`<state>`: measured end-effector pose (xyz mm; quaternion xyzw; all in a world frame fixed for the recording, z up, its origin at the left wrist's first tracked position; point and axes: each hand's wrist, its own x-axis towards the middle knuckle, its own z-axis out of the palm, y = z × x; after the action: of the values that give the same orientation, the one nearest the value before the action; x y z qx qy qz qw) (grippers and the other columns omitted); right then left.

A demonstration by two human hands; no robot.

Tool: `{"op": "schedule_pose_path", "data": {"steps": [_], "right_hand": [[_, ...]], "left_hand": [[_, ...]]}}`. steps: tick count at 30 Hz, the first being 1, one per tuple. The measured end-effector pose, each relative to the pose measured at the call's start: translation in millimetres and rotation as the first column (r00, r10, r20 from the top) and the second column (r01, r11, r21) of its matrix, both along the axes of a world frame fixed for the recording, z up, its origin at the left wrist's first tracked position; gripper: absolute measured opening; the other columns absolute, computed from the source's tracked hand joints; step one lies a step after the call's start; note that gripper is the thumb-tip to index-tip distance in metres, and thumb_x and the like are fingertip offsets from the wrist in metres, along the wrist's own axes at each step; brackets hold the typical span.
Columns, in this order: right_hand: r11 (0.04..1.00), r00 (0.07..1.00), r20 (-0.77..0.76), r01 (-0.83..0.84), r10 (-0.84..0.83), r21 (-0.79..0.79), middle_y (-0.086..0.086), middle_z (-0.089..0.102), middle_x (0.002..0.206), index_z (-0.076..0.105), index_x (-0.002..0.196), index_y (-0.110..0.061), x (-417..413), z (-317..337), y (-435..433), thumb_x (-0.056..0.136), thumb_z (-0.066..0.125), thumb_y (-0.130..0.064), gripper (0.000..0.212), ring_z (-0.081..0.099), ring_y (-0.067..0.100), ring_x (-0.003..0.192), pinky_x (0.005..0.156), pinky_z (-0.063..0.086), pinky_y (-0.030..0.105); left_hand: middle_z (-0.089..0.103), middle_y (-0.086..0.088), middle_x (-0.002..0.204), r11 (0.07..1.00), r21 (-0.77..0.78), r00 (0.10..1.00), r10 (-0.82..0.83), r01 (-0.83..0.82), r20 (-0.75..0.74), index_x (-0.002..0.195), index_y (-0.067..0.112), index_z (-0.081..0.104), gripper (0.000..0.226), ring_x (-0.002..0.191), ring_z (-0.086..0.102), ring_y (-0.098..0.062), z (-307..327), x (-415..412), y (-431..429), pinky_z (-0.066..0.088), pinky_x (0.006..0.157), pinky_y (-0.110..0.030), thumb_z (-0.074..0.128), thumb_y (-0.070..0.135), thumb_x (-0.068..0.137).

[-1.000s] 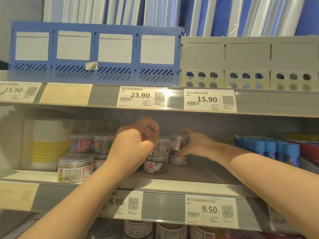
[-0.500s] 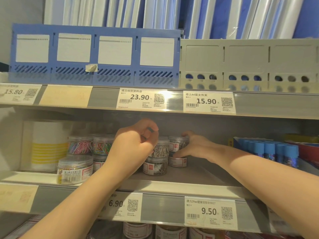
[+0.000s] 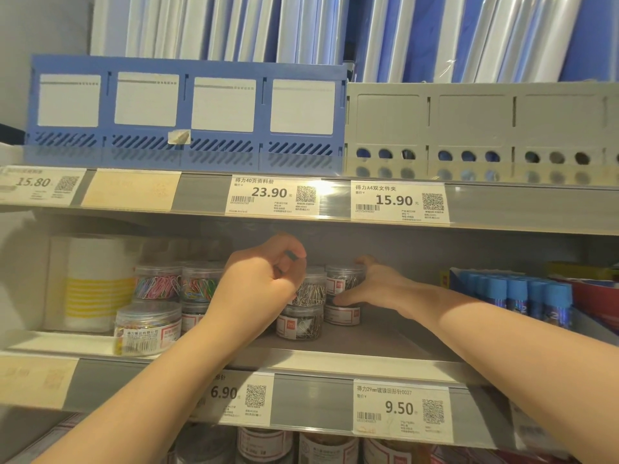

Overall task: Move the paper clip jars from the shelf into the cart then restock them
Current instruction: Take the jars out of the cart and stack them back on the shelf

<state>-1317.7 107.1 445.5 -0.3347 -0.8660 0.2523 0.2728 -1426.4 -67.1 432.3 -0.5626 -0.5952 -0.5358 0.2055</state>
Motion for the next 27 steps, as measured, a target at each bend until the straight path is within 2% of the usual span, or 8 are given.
{"op": "schedule_pose_path", "data": {"steps": [3, 5, 9, 13, 17, 22, 25, 27], "right_hand": [[1.0, 0.999, 0.041, 0.012, -0.013, 0.027, 0.006, 0.036, 0.147, 0.016, 0.149, -0.018, 6.2, 6.2, -4.0, 0.072, 0.079, -0.032, 0.1, 0.038, 0.024, 0.131, 0.097, 0.033, 0.025], [0.996, 0.995, 0.097, 0.029, -0.038, 0.09, 0.006, 0.034, 0.148, 0.016, 0.149, -0.016, 15.0, 13.3, -6.2, 0.075, 0.076, -0.039, 0.098, 0.037, 0.024, 0.132, 0.095, 0.034, 0.026], [0.99, 0.986, 0.158, 0.029, -0.05, 0.136, 0.006, 0.044, 0.14, 0.025, 0.146, -0.016, 41.9, 25.2, -17.1, 0.082, 0.066, -0.04, 0.08, 0.045, 0.022, 0.118, 0.085, 0.035, 0.025], [0.979, 0.993, 0.106, 0.03, -0.052, 0.202, -0.001, 0.05, 0.132, 0.041, 0.137, -0.02, 66.5, 22.8, -37.9, 0.085, 0.062, -0.031, 0.057, 0.049, 0.016, 0.108, 0.081, 0.034, 0.019], [0.968, 0.997, 0.073, 0.002, -0.021, 0.25, 0.0, 0.063, 0.112, 0.059, 0.117, -0.022, 99.1, 12.3, -72.6, 0.084, 0.061, -0.029, 0.033, 0.058, 0.015, 0.098, 0.078, 0.043, 0.022], [0.961, 0.999, -0.017, 0.034, -0.03, 0.273, -0.008, 0.064, 0.1, 0.068, 0.1, -0.024, 161.2, -3.4, -139.3, 0.082, 0.062, -0.025, 0.019, 0.059, 0.009, 0.097, 0.077, 0.043, 0.021], [0.948, 0.993, -0.04, 0.115, -0.108, 0.297, -0.011, 0.063, 0.09, 0.07, 0.096, -0.025, 206.6, -20.5, -185.5, 0.083, 0.06, -0.025, 0.016, 0.058, 0.007, 0.092, 0.076, 0.043, 0.022], [0.914, 0.977, -0.03, 0.21, -0.213, 0.348, -0.014, 0.059, 0.079, 0.069, 0.092, -0.027, 240.1, -34.7, -214.4, 0.084, 0.058, -0.028, 0.014, 0.056, 0.008, 0.087, 0.073, 0.042, 0.024]], "left_hand": [[0.064, -0.003, 0.062, 0.999, -0.015, 0.999, 0.037, -0.037, -0.005, 0.078, 0.032, 0.057, 0.014, 0.059, 0.063, -0.022, 0.9, 1.4, -1.8, 0.052, 0.067, -0.039, 0.056, 0.02, 0.086], [0.065, -0.002, 0.066, 0.998, -0.015, 0.998, 0.053, -0.053, 0.015, 0.078, 0.034, 0.057, 0.009, 0.063, 0.064, -0.022, 2.9, 5.6, -5.1, 0.054, 0.068, -0.04, 0.051, 0.029, 0.083], [0.065, 0.001, 0.068, 0.979, -0.13, 0.986, 0.151, -0.159, -0.069, 0.088, 0.029, 0.057, 0.021, 0.07, 0.062, -0.02, 5.7, 24.2, -11.8, 0.05, 0.07, -0.033, 0.041, 0.033, 0.075], [0.064, 0.003, 0.068, 0.973, -0.154, 0.981, 0.153, -0.17, -0.118, 0.088, 0.022, 0.061, 0.009, 0.067, 0.059, -0.015, 0.1, 58.1, -19.7, 0.048, 0.068, -0.033, 0.052, 0.023, 0.085], [0.064, 0.006, 0.068, 0.982, -0.159, 0.991, 0.091, -0.106, -0.1, 0.086, 0.023, 0.062, 0.008, 0.068, 0.06, -0.011, -6.7, 93.1, -32.8, 0.049, 0.07, -0.034, 0.054, 0.021, 0.086], [0.065, 0.007, 0.068, 0.977, -0.212, 0.992, -0.03, 0.004, -0.12, 0.084, 0.025, 0.061, 0.008, 0.069, 0.061, -0.01, -20.5, 139.5, -62.2, 0.049, 0.073, -0.031, 0.053, 0.023, 0.084], [0.062, 0.01, 0.068, 0.963, -0.25, 0.975, -0.148, 0.104, -0.165, 0.085, 0.026, 0.061, 0.006, 0.065, 0.057, -0.006, -35.8, 175.6, -86.8, 0.043, 0.066, -0.026, 0.055, 0.025, 0.085], [0.059, 0.01, 0.064, 0.951, -0.255, 0.953, -0.23, 0.177, -0.197, 0.085, 0.025, 0.062, 0.005, 0.062, 0.051, -0.009, -49.0, 203.1, -103.2, 0.038, 0.063, -0.027, 0.057, 0.023, 0.085]]}}
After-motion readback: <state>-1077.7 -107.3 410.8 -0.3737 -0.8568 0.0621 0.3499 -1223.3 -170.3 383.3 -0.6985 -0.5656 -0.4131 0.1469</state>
